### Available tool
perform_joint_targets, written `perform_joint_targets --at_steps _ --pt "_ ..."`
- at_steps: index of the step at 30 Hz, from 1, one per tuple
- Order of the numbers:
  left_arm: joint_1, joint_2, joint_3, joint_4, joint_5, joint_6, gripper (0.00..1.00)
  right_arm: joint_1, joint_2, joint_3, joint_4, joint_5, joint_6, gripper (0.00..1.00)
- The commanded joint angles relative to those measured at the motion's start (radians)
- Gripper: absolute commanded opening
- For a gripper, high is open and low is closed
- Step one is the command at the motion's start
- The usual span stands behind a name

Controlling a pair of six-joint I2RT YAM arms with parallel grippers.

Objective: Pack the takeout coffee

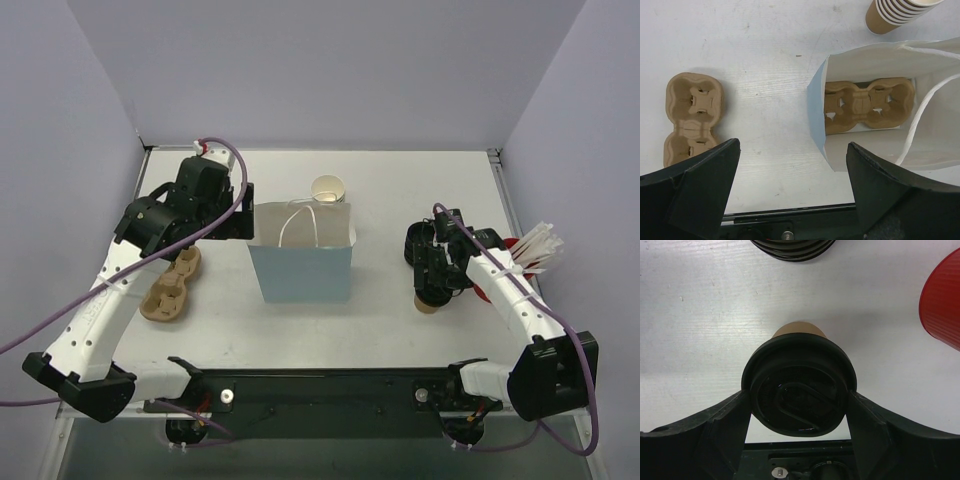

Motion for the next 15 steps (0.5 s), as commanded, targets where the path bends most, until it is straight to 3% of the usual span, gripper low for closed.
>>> perform_joint_targets --at_steps 1,11,15 --pt "-0.013 0.008 0.055 0.032 -0.031 0.024 0.97 -0.007 -0.011 -0.029 -0.007 0.009 0.007 0.68" --pt "-0.042 0.032 0.072 0.053 -0.014 0.031 0.97 -0.005 -0.042 0.012 -0.001 -0.040 0.026 0.61" --pt "-0.041 0.078 0.071 0.067 0.000 0.039 0.89 -0.004 -0.062 0.020 -0.010 -0.052 0.024 0.59"
